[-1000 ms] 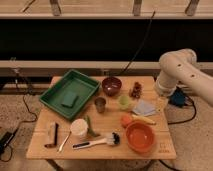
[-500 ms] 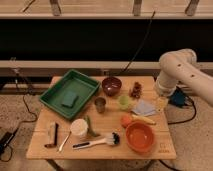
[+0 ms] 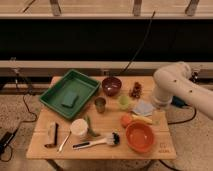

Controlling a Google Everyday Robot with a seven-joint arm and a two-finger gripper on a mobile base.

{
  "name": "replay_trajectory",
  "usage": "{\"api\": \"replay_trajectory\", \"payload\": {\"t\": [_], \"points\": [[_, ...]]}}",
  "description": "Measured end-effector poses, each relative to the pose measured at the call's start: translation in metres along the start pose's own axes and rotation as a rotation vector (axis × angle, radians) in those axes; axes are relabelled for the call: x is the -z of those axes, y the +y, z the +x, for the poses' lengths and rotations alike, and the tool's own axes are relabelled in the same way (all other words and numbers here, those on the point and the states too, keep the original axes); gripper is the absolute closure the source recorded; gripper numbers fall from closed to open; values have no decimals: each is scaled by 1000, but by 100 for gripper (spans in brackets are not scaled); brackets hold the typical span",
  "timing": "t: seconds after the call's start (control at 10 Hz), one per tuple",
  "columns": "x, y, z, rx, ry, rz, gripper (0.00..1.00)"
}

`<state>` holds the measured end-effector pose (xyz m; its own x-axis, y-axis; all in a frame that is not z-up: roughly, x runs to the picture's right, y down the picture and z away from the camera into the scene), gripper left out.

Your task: Place brush in purple bowl

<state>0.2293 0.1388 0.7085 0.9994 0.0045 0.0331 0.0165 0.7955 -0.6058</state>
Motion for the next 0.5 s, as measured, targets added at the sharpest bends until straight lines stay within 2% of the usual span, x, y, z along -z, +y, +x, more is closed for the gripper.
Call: {"api": "replay_trajectory", "payload": {"t": [0.2,0.3,0.5], "points": [[-15,24,-30,59,-9,-19,20],[-29,35,-46,89,-8,-40,20],[-46,43,-66,108,-10,-75,20]]}}
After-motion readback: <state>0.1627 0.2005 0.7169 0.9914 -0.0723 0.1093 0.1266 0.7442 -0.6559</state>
